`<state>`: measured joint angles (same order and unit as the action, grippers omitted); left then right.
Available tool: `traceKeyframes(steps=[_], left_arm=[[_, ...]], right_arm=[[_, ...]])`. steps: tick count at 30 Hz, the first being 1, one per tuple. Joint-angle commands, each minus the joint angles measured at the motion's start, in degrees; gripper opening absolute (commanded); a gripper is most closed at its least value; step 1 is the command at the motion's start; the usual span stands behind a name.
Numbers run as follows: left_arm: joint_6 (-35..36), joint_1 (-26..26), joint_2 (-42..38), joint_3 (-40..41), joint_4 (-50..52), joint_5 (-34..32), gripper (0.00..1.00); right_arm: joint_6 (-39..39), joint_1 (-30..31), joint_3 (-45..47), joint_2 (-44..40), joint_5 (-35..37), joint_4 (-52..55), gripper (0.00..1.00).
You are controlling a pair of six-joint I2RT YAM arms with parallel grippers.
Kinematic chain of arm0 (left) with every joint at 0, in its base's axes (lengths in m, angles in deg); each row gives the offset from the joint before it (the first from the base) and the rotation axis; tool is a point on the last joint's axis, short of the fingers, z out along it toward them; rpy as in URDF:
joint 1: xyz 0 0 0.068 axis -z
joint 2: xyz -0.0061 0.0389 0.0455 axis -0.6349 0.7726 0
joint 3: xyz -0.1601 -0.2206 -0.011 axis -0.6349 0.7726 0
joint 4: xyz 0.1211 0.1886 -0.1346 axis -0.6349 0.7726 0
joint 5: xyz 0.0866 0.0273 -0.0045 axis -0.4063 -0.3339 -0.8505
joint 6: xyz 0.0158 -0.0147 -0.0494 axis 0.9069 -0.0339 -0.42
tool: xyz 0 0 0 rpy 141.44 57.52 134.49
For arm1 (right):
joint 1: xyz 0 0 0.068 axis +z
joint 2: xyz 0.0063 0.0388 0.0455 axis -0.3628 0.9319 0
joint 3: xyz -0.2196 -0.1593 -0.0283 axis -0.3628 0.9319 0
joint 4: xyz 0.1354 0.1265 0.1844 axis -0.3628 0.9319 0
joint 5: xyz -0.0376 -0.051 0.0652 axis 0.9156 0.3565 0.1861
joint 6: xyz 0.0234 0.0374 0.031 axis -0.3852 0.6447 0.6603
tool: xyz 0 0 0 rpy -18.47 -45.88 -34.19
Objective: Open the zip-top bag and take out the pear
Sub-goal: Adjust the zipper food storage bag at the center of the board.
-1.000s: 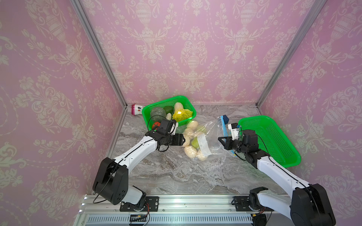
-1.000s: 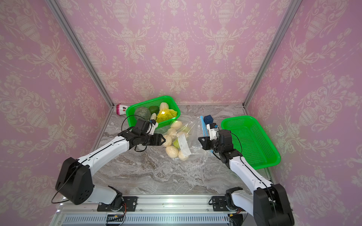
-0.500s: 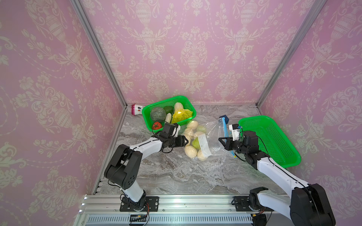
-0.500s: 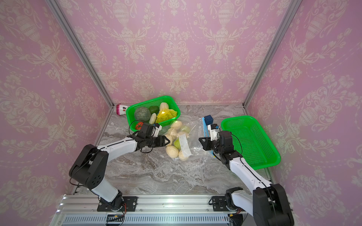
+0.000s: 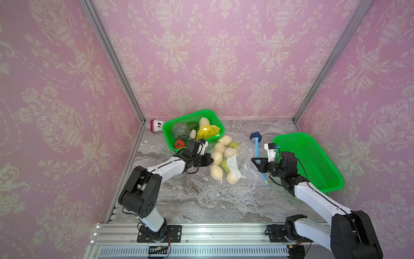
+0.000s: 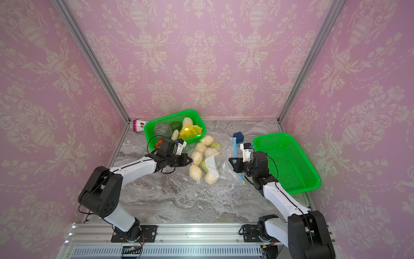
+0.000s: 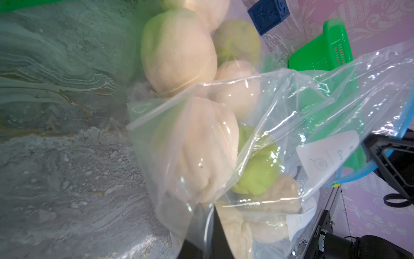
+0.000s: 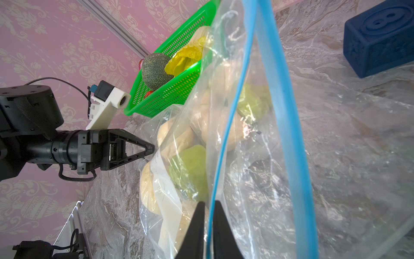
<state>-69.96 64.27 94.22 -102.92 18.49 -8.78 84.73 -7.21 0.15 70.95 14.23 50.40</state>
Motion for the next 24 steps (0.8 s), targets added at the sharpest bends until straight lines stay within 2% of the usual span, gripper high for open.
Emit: traceKeyframes(steps=[1,5,8,14,19,24], left_arm=[[3.5,0.9,-5.6,-4.7,6.5,0.6,0.0],[4.5,1.2,-8.7,-9.0,14.6,-1.4,0.0],[4.6,1.2,-10.7,-12.4,20.8,-2.5,0.0],[3.0,1.2,-14.7,-15.6,26.2,-2.2,0.0],[4.3,1.2,-15.7,-16.7,29.5,-3.4,0.0],[6.4,1.1,-15.7,-18.8,33.6,-4.9,0.0]], right_arm=[[2.3,-0.2,1.9,1.3,-2.2,-6.7,0.18],[6.3,-0.2,4.9,3.0,-5.0,-15.6,0.24],[12.2,0.3,7.4,6.1,-5.7,-23.1,0.24],[18.8,3.7,9.9,13.1,-4.5,-36.5,0.3],[20.3,6.3,8.9,17.7,-4.5,-41.5,0.32],[21.2,6.8,8.9,19.6,-3.8,-42.9,0.27]])
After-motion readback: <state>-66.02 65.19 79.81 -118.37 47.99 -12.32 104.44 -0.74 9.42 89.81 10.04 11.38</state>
